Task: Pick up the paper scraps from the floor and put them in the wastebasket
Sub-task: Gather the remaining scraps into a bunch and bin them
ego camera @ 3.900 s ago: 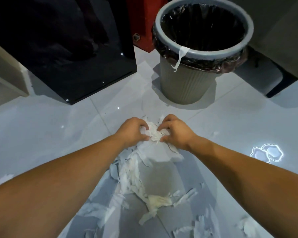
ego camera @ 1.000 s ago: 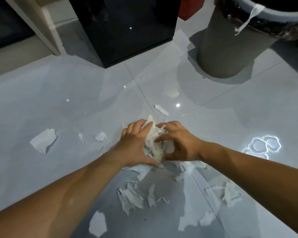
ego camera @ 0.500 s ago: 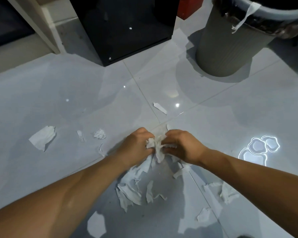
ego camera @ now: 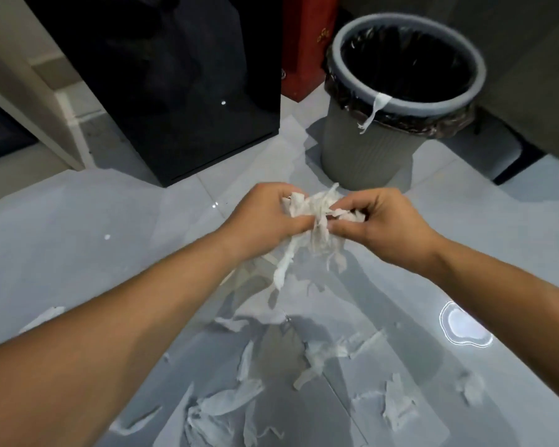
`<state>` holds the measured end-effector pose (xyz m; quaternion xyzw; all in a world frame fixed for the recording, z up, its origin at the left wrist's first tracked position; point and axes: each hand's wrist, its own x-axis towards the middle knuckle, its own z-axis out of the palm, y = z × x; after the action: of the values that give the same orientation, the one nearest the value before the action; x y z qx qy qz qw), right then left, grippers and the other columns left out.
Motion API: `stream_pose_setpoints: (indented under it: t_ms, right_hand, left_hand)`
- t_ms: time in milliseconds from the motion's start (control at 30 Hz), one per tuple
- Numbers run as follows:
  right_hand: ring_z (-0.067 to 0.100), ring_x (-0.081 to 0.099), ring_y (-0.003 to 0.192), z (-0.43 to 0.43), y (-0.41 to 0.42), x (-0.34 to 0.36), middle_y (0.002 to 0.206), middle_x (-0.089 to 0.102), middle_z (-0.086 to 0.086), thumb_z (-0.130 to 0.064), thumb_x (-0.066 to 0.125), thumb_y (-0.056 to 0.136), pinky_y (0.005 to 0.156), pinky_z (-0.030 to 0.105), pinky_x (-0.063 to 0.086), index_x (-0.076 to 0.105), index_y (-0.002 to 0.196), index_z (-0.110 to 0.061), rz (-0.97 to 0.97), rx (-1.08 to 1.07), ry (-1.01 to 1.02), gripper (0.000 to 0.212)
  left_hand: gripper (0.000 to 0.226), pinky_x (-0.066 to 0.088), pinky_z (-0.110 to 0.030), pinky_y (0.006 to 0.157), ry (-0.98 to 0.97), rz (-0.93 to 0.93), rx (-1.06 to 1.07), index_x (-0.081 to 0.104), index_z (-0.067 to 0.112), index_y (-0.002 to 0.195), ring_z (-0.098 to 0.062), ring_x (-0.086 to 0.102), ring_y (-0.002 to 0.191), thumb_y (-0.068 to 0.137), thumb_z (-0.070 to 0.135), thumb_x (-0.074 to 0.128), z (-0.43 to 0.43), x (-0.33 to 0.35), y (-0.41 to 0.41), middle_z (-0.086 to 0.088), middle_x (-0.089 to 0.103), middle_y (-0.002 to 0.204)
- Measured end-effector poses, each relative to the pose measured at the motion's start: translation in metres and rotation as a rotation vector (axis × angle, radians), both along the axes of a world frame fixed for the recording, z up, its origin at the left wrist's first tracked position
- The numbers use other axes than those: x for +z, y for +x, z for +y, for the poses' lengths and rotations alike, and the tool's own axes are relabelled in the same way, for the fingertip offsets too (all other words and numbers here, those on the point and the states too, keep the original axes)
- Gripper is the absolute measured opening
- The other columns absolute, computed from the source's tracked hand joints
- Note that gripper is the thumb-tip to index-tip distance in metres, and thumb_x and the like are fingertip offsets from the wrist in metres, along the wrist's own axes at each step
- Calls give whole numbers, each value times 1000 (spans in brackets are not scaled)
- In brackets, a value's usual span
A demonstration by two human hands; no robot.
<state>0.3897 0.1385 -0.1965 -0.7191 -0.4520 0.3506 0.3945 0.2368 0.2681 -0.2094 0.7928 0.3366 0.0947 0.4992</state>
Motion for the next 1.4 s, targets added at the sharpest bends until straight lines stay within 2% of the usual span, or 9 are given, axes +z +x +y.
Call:
stream_pose_setpoints:
  t_ms: [200,333,400,600,800,933,1100,1200,1400]
  right_hand:
    - [7,72,65,41,83,82,78,76,-1,-8,81,76,62,18,56,76,93,-9,-25,-205,142,17]
    - [11,72,56,67,131,108,74,74,6,-9,77,80,51,27,59,74,84,-17,-58,-404,158,9]
    - [16,74,61,79,153,105,79,76,11,-12,77,80,59,34,63,75,87,-16,-83,-443,107,8]
    - [18,62,111,86,185,99,133,60,3,-15,78,81,94,33,54,56,135,-19,-257,-404,-48,59]
    - [13,62,111,78,174,93,125,66,-5,-44,74,80,93,28,50,59,131,-26,-450,-384,23,57]
    - [13,60,109,78,165,88,128,63,-2,-35,66,90,90,25,47,57,134,-22,-455,-327,-51,47]
    - [8,65,101,61,124,90,109,72,-6,-26,60,92,91,24,51,71,108,-21,-571,-442,188,21]
    - [7,65,79,43,69,72,86,71,-8,-24,64,90,73,26,55,71,90,-21,-482,-308,228,8]
    - [12,66,73,33,-21,-41,84,74,-2,-27,75,84,70,22,52,75,92,-16,-196,96,-276,14]
  left_hand:
    - [22,61,-33,71,67,-148,18,75,13,88,-11,70,74,73,27,85,43,72,112,-2,75,82]
    - [37,62,-38,81,32,-155,129,73,11,102,-19,73,88,70,25,86,73,93,186,-6,76,95]
    - [45,60,-35,83,-6,-141,188,69,10,112,-19,71,93,73,25,85,81,93,212,-3,73,100]
    - [80,51,-43,101,-135,-142,226,42,12,144,-35,58,124,78,30,82,73,86,233,-10,56,132]
    - [49,58,-37,93,-59,-341,265,56,14,125,-20,65,106,82,27,77,67,96,217,-4,63,115]
    - [25,64,-33,77,-86,-392,274,63,10,110,-19,73,92,88,21,71,60,97,196,-9,69,103]
    - [23,63,-30,67,-142,-400,293,67,0,101,-18,70,72,91,21,68,57,85,152,-12,69,87]
    - [25,63,-31,68,-110,-289,312,68,2,99,-15,68,70,92,25,67,57,58,104,-10,71,84]
    - [17,56,-36,77,-113,117,331,71,8,92,-22,68,76,86,23,75,52,-51,-32,-10,71,83]
